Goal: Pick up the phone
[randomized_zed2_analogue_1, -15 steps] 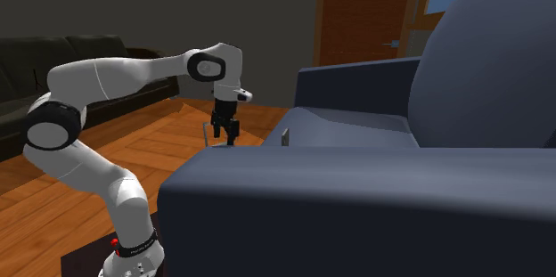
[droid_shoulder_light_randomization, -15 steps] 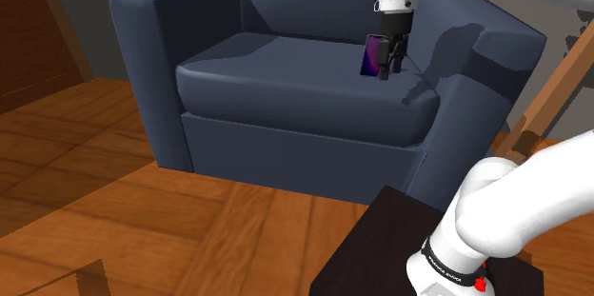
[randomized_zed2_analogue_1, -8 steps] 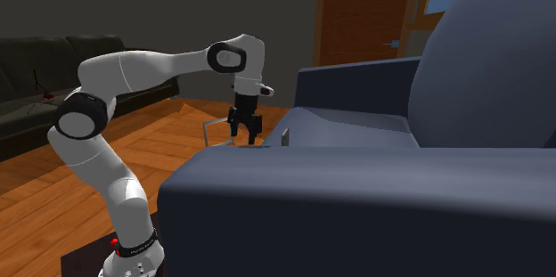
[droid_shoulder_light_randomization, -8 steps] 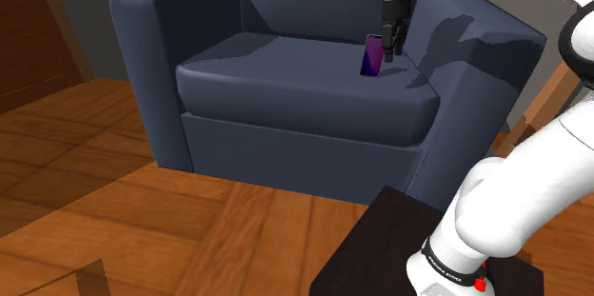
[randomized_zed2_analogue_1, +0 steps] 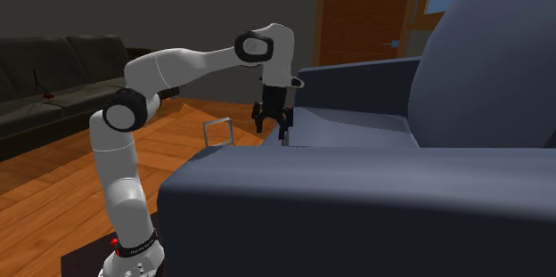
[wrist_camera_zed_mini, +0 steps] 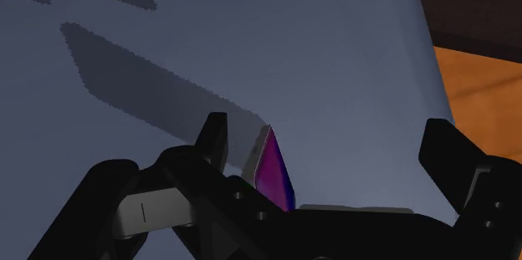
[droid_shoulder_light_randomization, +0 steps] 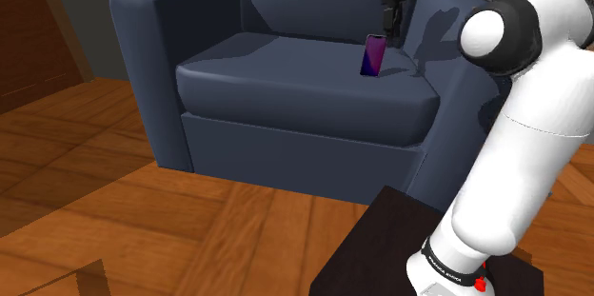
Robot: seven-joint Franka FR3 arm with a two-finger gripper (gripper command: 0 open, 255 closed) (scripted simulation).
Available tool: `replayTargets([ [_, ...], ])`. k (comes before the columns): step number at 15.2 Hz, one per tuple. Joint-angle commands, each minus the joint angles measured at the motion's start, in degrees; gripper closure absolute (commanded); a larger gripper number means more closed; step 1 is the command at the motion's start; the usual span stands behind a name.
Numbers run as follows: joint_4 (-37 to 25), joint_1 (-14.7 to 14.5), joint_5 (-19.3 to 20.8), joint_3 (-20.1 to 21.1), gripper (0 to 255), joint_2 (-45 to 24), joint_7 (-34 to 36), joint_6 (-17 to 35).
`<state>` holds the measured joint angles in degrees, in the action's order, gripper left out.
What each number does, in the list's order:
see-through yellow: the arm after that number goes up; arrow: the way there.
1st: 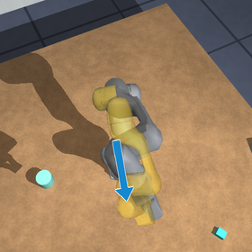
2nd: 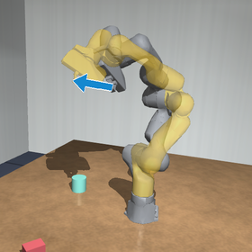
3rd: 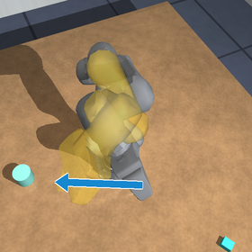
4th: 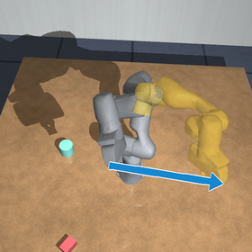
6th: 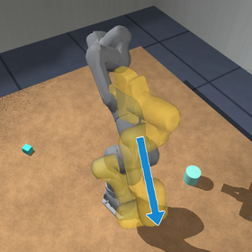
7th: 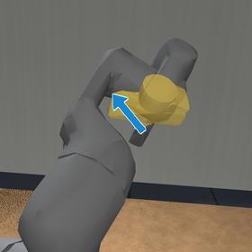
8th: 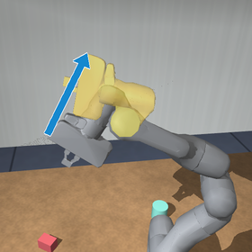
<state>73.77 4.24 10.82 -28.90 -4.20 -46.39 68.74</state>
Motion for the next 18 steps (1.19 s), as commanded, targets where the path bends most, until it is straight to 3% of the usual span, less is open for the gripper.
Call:
replayTargets([
  [1,-8.8,2.2,-1.6,-1.4,0,-6.5,-5.1,-2.3],
  [2,-14.1,4.0,-2.8,-2.0,0,-10.3,-7.7,-3.8],
  [3,-14.7,4.3,-2.9,-1.9,0,-10.7,-7.9,-4.0],
  [10,-1.6,2.0,-0.8,-1.1,0,-5.4,-4.6,3.8],
  [12,-1.6,2.0,-0.8,-1.1,0,-5.4,-4.6,3.8],
  [13,-1.7,2.0,-0.8,-1.1,255,-5.4,-4.6,3.8],
  [18,-1.7,2.0,-0.8,-1.1,255,-5.4,-4.6,3.7],
])
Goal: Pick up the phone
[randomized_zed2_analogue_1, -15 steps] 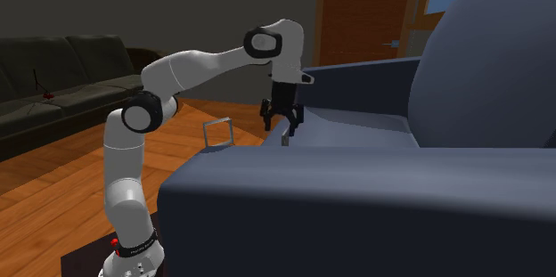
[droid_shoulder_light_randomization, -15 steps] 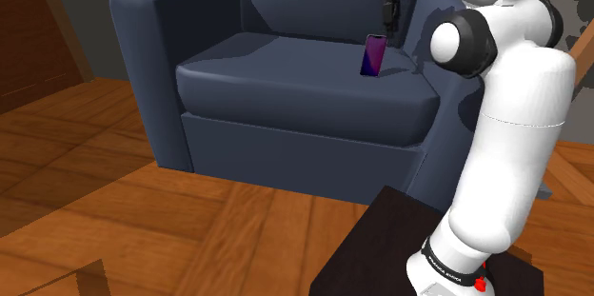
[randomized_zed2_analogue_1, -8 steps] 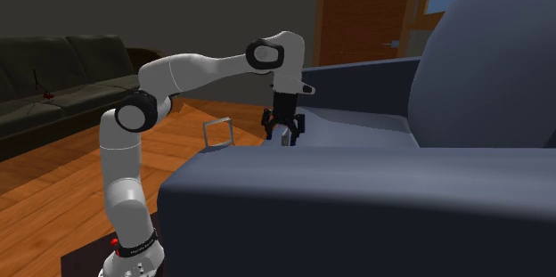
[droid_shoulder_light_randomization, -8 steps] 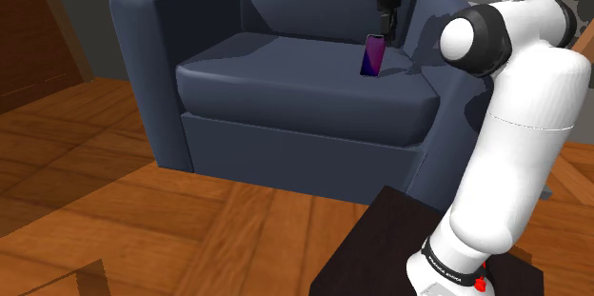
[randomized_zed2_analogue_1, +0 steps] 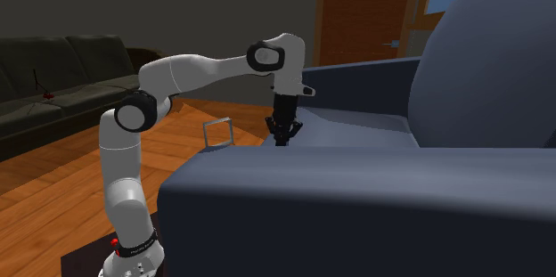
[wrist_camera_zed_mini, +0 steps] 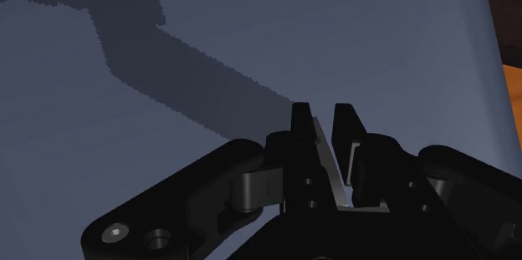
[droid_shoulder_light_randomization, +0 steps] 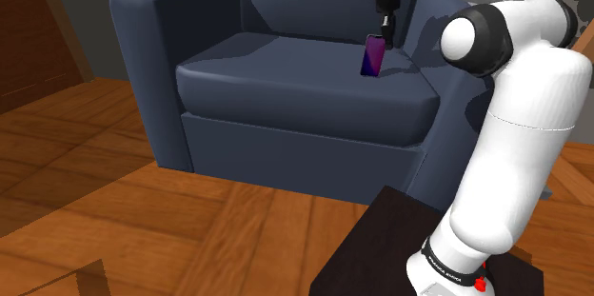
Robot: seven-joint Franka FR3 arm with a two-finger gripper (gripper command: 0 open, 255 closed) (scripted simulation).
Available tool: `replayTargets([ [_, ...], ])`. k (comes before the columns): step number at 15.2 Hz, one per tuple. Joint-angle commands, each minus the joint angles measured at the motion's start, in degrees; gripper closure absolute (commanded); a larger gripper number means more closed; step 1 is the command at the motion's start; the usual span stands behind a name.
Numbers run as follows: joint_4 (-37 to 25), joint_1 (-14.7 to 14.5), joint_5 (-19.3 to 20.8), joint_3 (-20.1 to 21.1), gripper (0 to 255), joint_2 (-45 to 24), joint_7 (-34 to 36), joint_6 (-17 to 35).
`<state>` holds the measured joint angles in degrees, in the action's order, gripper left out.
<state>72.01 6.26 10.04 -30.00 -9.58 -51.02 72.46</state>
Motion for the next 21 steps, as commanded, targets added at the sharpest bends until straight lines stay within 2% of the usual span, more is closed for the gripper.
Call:
replayTargets([
  [1,0.0,0.0,0.0,0.0,255,0.0,0.0,0.0],
  [4,0.1,0.0,0.0,0.0,255,0.0,0.0,0.1],
  [12,-13.8,2.5,-2.3,-0.8,255,-5.7,-3.5,-8.2],
  [16,-24.3,5.3,-4.4,-1.2,255,-10.5,-5.9,-13.9],
  [18,-32.5,8.0,-6.3,-1.4,255,-14.5,-7.5,-18.1],
  [19,-40.4,11.0,-8.3,-1.3,255,-18.5,-8.6,-21.9],
  [20,-43.6,12.3,-9.0,-1.1,255,-20.1,-8.9,-23.4],
  [21,-44.0,12.4,-9.1,-1.0,255,-20.3,-8.9,-23.6],
])
